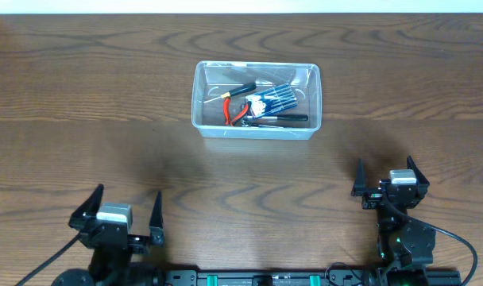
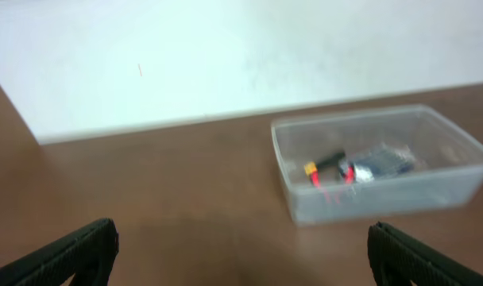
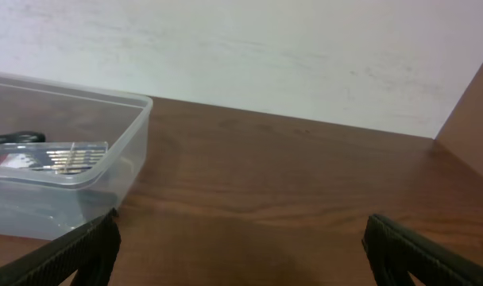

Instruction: Pack container

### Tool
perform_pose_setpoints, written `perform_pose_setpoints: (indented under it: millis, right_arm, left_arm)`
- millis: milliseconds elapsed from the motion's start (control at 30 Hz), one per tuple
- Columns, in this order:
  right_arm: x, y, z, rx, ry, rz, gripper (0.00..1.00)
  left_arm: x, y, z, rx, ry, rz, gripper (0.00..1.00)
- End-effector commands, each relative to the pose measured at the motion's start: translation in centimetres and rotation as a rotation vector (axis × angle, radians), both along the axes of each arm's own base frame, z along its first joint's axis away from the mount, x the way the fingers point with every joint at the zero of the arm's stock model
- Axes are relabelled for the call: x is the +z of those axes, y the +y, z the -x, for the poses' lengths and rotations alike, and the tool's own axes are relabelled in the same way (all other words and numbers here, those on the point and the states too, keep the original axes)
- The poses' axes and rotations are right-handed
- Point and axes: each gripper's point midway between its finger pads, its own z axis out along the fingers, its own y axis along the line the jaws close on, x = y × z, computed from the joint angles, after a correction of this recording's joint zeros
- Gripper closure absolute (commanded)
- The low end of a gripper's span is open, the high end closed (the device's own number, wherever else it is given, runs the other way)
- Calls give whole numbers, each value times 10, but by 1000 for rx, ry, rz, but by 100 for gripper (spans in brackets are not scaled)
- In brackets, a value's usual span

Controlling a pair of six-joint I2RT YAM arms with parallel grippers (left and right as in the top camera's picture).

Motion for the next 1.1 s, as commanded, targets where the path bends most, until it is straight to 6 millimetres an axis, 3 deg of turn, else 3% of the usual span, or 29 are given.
perform_pose_setpoints:
  millis: [0,367,767,1067]
  right_arm:
    - [-1,-1,0,-5,0,-18,1]
    - [-1,-1,0,-5,0,-18,1]
    - [-1,-1,0,-5,0,-18,1]
    - [-1,-1,0,-5,0,-18,1]
  left_arm:
    - [-10,-3,-15,-33,-35,-94,2]
    - [-22,-5,-61,-29,-257,-96,2]
    - [-95,-5,-84,-34,-191,-88,2]
    - [-137,3,-84,42,-4,134,2]
